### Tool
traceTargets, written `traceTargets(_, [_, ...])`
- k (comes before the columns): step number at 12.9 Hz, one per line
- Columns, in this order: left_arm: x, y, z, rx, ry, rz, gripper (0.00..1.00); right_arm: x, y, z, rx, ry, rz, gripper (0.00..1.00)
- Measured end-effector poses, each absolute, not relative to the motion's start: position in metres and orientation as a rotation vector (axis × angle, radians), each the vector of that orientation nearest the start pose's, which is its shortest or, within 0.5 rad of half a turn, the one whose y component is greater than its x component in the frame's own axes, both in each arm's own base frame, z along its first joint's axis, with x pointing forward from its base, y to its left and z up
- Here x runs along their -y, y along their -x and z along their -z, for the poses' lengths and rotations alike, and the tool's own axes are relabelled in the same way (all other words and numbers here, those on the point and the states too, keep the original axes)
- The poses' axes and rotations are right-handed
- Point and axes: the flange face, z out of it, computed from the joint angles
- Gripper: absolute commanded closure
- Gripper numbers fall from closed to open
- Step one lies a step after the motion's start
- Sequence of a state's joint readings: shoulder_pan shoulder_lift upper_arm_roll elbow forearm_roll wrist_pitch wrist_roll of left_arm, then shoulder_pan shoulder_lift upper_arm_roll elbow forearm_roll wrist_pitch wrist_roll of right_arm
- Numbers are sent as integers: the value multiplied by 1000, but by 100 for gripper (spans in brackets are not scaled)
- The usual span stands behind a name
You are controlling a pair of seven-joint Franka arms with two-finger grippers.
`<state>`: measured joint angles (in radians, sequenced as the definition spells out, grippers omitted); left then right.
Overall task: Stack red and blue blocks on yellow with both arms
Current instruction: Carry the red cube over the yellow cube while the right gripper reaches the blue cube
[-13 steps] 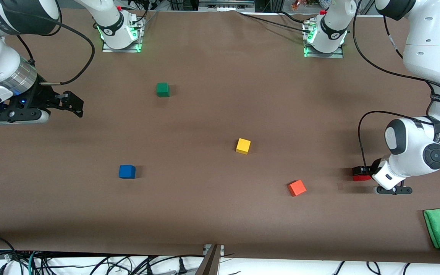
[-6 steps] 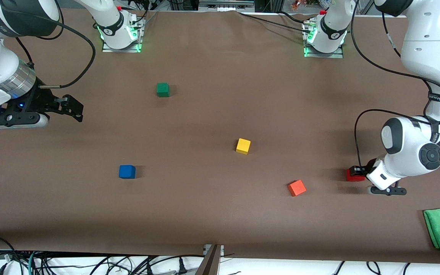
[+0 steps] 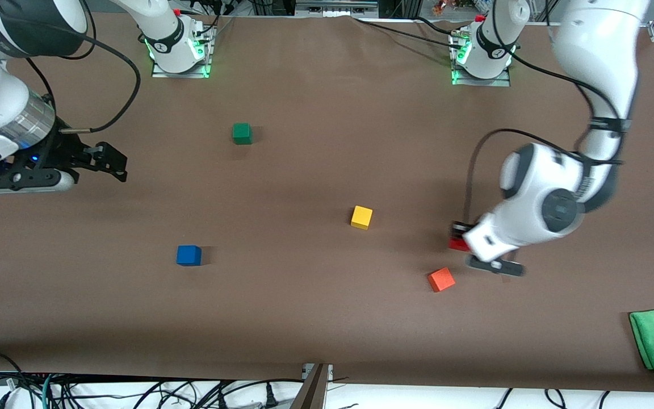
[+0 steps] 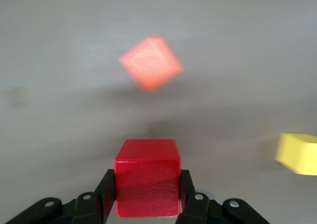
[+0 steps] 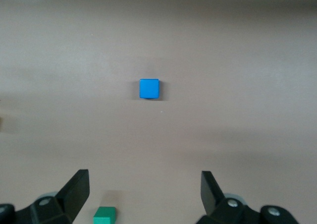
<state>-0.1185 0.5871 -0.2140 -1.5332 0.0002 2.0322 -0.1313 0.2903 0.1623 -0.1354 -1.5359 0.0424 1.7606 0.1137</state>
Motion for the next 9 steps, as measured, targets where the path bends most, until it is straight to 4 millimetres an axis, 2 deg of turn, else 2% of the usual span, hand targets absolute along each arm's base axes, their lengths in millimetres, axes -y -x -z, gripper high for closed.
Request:
traceTargets(3, [321,-616,-313,-330,3205,-184,100,-112,-623,-529,65,3122,42,0])
traceTargets(5, [380,-588,-305,-410,3188,-198,100,-123,-633,-494,82,3130,-28,1])
traceTargets(7, [403,-577,-291,-455,3177,-211,100,-135,-643,-464,103,3133,-41,1])
traceTargets(9, [409,-577,-282,-496,3150,-170,100,-146,-652,-441,121,3133,-20,1])
